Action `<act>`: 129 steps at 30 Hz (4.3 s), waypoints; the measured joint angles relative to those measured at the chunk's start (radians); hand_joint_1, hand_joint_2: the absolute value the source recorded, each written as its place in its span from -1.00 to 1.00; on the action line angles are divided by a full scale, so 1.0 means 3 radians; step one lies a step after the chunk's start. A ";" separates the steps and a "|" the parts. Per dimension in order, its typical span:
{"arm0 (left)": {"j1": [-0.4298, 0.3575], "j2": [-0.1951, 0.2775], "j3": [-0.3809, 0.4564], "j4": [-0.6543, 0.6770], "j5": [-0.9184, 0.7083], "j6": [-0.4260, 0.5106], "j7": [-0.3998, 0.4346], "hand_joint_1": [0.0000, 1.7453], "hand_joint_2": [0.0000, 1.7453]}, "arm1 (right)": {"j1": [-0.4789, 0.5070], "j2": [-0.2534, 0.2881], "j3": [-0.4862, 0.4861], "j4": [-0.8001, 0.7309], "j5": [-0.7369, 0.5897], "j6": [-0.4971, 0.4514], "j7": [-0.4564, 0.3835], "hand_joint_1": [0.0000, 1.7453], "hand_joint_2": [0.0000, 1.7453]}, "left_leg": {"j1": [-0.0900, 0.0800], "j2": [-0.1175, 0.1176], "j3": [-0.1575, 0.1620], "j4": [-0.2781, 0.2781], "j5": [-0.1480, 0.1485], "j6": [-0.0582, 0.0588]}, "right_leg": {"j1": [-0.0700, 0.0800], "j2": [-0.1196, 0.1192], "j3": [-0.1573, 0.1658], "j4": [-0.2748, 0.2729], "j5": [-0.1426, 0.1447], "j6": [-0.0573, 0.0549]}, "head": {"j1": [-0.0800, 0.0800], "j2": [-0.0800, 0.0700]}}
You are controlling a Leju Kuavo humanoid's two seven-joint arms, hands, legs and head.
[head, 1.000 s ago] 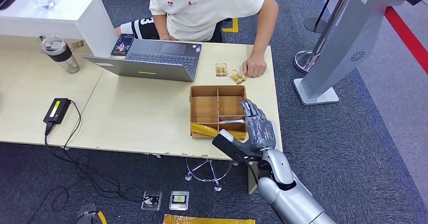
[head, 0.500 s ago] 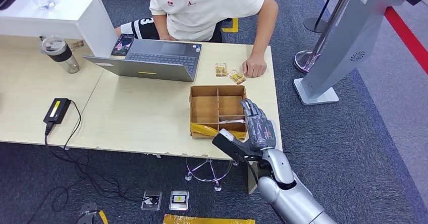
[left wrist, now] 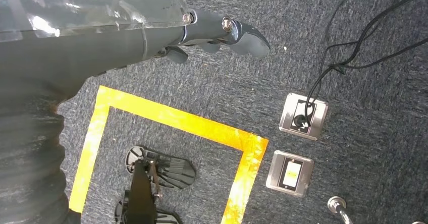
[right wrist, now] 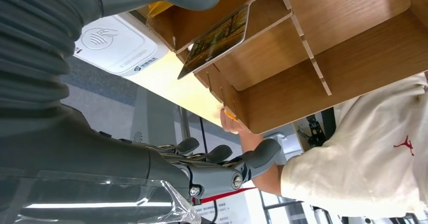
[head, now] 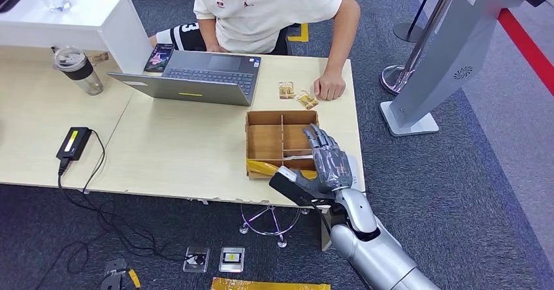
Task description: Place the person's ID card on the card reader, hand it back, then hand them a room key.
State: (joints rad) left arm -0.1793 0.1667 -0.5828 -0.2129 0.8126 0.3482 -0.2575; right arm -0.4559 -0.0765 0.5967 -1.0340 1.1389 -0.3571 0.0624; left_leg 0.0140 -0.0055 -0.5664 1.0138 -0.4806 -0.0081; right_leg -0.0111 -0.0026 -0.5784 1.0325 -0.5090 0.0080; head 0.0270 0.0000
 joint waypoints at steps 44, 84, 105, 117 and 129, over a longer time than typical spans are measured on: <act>-0.0042 0.0000 -0.0002 -0.0003 -0.0061 -0.0008 0.0067 -1.00 1.00 | -0.0385 0.0156 0.0098 0.0969 -0.0107 -0.0172 -0.0232 0.59 1.00 | 0.0000 0.0001 0.0001 0.0000 0.0000 0.0000 | 0.0000 0.0004 -0.0001 0.0000 0.0000 0.0000 | 0.0000 0.0000; -0.0004 0.0045 -0.0013 -0.0003 -0.0071 -0.0064 0.0042 -1.00 1.00 | -0.0361 0.0049 -0.0506 -0.0644 -0.1178 -0.0452 -0.0578 1.00 1.00 | 0.0000 0.0002 0.0003 0.0001 0.0001 0.0000 | 0.0000 0.0006 0.0000 0.0001 0.0002 0.0001 | 0.0000 0.0000; -0.0271 -0.0015 -0.0089 -0.0066 -0.0293 -0.0022 0.0243 -1.00 1.00 | -0.1414 0.0466 -0.0534 0.0212 -0.0568 -0.0326 -0.0621 1.00 1.00 | 0.0001 -0.0006 -0.0002 0.0000 0.0008 -0.0003 | 0.0001 -0.0005 0.0001 0.0003 0.0005 0.0001 | 0.0001 0.0000; -0.0300 -0.0053 -0.0108 -0.0075 -0.0314 0.0034 0.0234 -1.00 1.00 | -0.1562 0.0666 -0.0332 0.1400 -0.0239 -0.0342 -0.0449 -1.00 1.00 | 0.0001 -0.0009 -0.0002 0.0000 0.0008 -0.0003 | 0.0001 -0.0004 0.0000 0.0002 0.0005 0.0000 | 0.0000 0.0000; -0.0221 -0.0037 -0.0107 -0.0072 -0.0257 0.0034 0.0172 -1.00 1.00 | -0.1574 0.0541 -0.0364 0.1663 -0.0326 -0.0686 -0.0546 -1.00 1.00 | 0.0001 -0.0007 -0.0001 0.0001 0.0008 -0.0003 | 0.0001 -0.0003 -0.0003 0.0001 0.0005 0.0000 | 0.0000 0.0000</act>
State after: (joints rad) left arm -0.2457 0.1556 -0.6149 -0.2345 0.7355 0.3583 -0.2059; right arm -0.9281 0.0857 0.4874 -0.5351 1.0412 -0.5629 -0.1013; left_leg 0.0142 -0.0075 -0.5667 1.0141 -0.4783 -0.0091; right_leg -0.0108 -0.0034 -0.5793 1.0326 -0.5075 0.0080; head 0.0271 0.0000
